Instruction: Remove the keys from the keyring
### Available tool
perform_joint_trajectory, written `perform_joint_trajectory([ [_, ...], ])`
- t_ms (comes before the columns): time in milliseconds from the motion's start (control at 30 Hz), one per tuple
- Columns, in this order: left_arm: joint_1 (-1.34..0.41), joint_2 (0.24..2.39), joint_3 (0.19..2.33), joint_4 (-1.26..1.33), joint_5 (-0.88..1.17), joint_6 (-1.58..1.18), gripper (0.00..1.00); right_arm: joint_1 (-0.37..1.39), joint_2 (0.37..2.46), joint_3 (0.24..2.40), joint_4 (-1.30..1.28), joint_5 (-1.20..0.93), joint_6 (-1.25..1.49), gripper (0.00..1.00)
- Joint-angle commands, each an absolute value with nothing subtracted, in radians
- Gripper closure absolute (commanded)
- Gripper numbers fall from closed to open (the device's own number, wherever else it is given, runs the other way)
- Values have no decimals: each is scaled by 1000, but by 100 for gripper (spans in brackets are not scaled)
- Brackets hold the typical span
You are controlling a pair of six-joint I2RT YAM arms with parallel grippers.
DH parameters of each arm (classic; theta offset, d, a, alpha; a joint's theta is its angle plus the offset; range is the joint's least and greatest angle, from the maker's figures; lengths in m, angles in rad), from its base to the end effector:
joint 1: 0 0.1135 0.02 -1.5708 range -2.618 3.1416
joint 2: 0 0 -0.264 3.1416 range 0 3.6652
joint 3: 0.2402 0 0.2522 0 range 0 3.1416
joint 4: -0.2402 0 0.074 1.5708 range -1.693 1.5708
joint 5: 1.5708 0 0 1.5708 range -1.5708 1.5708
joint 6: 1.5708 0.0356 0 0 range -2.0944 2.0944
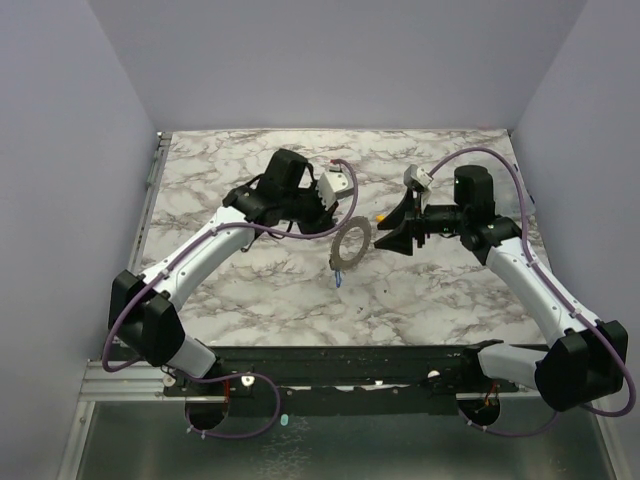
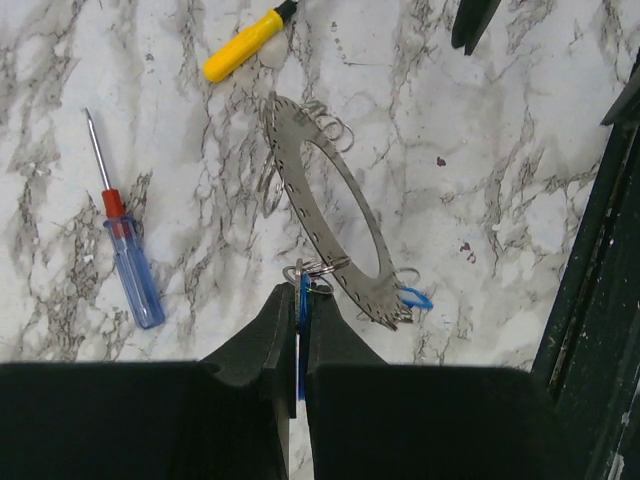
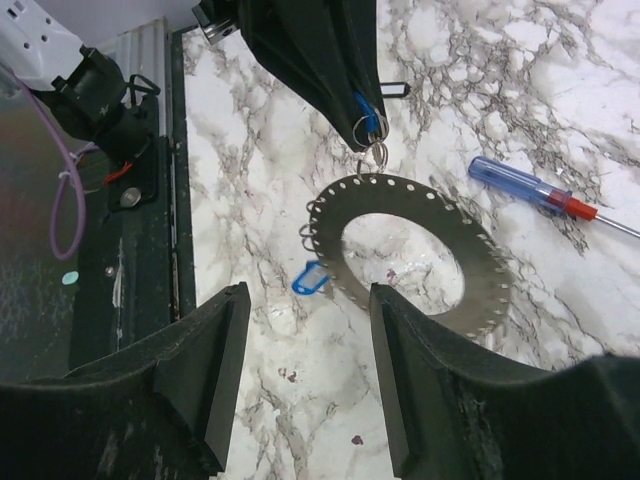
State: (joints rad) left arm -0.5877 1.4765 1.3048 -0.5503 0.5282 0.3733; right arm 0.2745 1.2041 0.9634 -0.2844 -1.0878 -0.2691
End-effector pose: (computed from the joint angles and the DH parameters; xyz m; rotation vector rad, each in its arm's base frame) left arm 0.2608 -0.1953 0.3244 1.2879 1.8741 -0.7160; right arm 0.2378 0.0997 0.3144 -1.1196 1.6117 1.1235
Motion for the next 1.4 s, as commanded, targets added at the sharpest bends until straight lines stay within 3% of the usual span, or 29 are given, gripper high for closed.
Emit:
perform_joint_trajectory([
  [0,-630,1510,1430,-634,450,373,100,272,1188,960,-233,-1087,-256,40],
  [233,-738,1531,1529,-668,388,359,100,273,1177,956,-209,-1080,-258,43],
  [433,-742,1538,1547,-692,445,352,100,273,1186,957,-167,-1105,-264,48],
  [933,-742,1547,1542,-681,486,297,100,322,1205,943,-127,-1066,-192,49],
  [1367,-742,1544,1538,-753,615,434,100,350,1242,1035,-291,-1058,-491,52],
])
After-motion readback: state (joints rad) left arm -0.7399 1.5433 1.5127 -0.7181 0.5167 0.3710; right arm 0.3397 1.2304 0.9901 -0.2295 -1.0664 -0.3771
